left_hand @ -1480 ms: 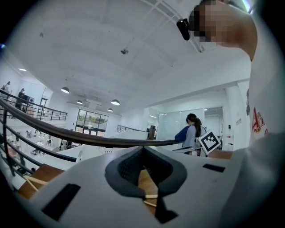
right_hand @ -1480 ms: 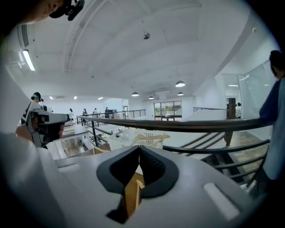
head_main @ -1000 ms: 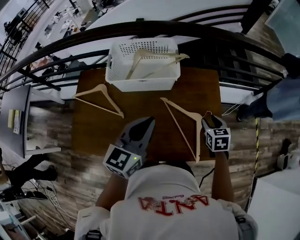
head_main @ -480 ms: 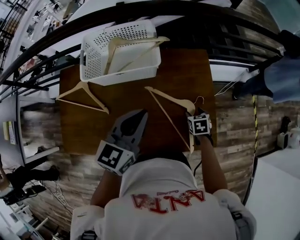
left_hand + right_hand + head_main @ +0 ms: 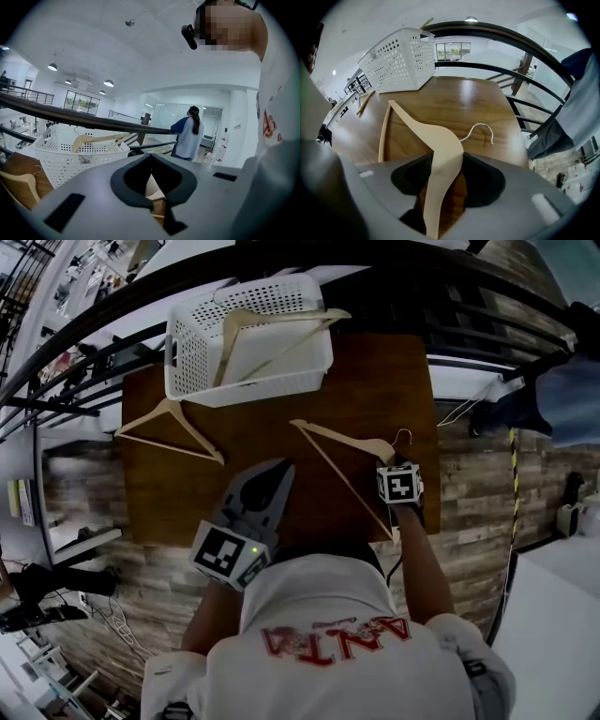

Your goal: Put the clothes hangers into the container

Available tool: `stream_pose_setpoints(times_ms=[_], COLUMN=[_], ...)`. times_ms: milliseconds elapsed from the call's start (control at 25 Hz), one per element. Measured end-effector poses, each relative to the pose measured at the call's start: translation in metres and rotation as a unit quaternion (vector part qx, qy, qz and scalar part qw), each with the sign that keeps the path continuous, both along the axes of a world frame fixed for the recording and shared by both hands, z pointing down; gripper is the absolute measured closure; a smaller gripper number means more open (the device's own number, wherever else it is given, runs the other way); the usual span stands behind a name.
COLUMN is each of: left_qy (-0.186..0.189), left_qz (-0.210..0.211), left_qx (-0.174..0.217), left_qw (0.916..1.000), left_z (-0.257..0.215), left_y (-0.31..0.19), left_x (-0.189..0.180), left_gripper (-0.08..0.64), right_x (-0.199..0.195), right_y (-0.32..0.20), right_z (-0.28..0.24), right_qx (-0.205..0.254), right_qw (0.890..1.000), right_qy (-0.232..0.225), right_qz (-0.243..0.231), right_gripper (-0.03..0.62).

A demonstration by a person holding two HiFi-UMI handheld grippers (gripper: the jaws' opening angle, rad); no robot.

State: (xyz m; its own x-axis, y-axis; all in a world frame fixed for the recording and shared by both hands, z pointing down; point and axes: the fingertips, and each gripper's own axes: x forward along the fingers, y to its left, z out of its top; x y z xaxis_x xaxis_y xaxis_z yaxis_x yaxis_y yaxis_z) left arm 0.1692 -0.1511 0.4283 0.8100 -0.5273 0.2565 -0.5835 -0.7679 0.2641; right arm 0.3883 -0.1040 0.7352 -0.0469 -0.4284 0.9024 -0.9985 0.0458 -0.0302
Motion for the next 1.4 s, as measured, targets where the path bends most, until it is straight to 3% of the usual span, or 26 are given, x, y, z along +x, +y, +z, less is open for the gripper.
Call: stream_pose_setpoints(times_ms=[400,680,1000,1400], left_qy=[0.01,0.02,0.043,0.06], left_qz=[0.012,0.019,0.007,-0.056], left_qx=[0.002,0.009,0.026,0.036], left_qw=[0.9999,0.9996,0.9987,0.996], left_z=[-0.006,-0.013,-0.03,-0.048], left_y=[0.006,0.011,0.008,-0.002], left_x=[-0.016,-0.023,-0.046,-0.115], left_gripper=[0.551,0.551,0.551,0.551], right_x=[-0.005,-0.01,-0.03,-0.073], right_y=[0.003,0.003,-0.012,-0.106], right_z=[-0.068,-0.146,-0.239,-0.335], right_qx=[0.093,0.182,0.275,0.365], right_qw=[0.991,0.978,0.956,0.914], right_qy=[0.088,0.097,0.099,0.134], right_qz=[-0.026,-0.023,-0.036,-0.113], right_gripper=[0.405,0.405,0.405,0.405])
